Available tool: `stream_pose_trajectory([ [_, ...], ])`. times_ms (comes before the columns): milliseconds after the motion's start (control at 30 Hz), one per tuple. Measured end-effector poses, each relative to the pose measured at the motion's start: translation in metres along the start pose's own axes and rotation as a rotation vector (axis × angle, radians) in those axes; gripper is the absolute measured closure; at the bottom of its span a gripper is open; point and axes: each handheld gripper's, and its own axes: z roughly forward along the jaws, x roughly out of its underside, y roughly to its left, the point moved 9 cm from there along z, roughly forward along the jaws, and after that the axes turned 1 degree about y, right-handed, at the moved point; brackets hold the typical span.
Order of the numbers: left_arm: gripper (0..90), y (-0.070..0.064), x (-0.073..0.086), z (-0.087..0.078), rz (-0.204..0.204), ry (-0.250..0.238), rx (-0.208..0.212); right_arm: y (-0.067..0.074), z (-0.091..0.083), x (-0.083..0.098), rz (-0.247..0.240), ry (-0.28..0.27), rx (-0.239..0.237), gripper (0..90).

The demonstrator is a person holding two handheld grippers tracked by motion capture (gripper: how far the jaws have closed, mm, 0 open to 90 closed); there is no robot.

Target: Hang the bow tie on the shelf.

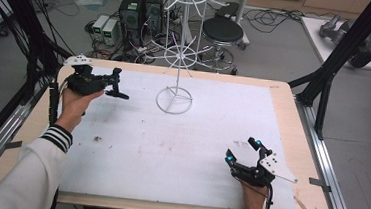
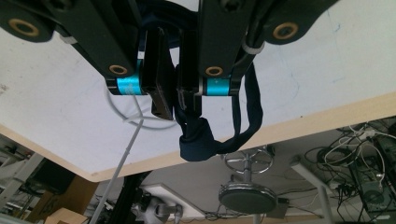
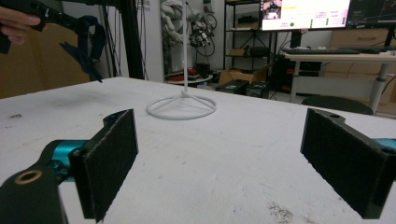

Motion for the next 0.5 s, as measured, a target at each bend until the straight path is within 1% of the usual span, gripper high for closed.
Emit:
stream_pose_trajectory([
  [133, 84.1, -0.005, -0.010, 0.001, -0.007, -0.023, 0.012, 0.000, 0.000, 0.000, -0.001, 0.000, 0.000, 10.2],
  [167, 84.1, -0.007, -0.015, 0.002, -0.004, -0.031, 0.015, 0.000, 0.000, 0.000, 0.003, 0.002, -0.001, 10.2],
  [200, 84.1, -0.007, -0.015, 0.002, -0.004, -0.031, 0.015, 0.000, 0.000, 0.000, 0.003, 0.002, -0.001, 10.2],
  [500, 84.1, -0.016, -0.035, 0.003, 0.006, -0.061, 0.033, 0.000, 0.000, 0.000, 0.003, 0.002, 0.001, 10.2],
])
